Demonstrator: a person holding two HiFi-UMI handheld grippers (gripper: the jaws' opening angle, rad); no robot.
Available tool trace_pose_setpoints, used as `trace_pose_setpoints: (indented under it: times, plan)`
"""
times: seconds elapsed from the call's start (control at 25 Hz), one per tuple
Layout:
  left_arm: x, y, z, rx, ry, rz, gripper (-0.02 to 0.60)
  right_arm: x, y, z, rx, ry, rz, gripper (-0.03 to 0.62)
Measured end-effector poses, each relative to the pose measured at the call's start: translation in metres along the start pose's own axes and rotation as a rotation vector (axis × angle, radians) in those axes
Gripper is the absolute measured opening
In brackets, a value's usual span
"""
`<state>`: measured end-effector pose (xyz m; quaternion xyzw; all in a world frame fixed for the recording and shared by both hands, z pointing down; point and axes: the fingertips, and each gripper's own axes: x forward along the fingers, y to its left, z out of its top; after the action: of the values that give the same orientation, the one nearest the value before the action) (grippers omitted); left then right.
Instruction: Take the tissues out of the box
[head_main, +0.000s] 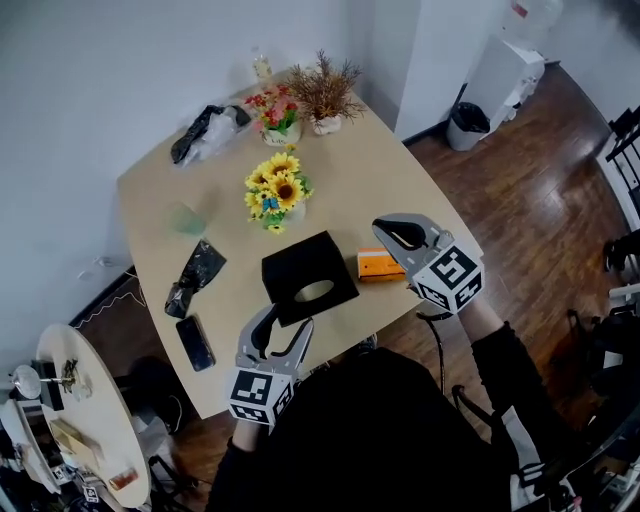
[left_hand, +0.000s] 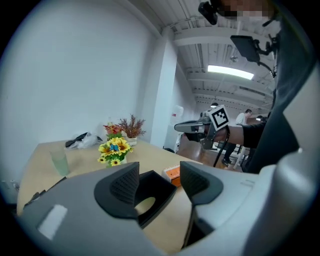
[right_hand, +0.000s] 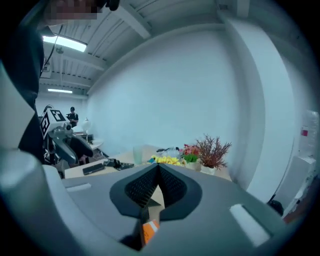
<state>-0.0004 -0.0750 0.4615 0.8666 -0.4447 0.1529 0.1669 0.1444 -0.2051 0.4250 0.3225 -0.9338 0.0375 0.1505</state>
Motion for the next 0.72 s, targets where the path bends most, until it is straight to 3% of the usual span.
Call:
trace_pose_setpoints:
  times: [0.2,0.4,0.56,0.72]
  plan:
    - [-0.023,0.024,0.006,-0.036,-0.080,-0.007,0.209,-0.024,0.031,0.038,0.129,-0.137,-0.162,0.000]
    - [-0.039,0.046,-0.019,-0.102,-0.098,-0.024,0.191,-0.042,0.053,0.017,0.197,-0.093,-0.340,0.000]
    - [-0.043,0.062,-0.025,-0.096,-0.110,-0.007,0.181,-0.052,0.068,0.009,0.175,-0.064,-0.398,0.000]
    - [-0.049,0.064,-0.013,-0.069,-0.128,0.013,0.181,-0.055,0.070,0.017,0.160,-0.107,-0.430,0.000]
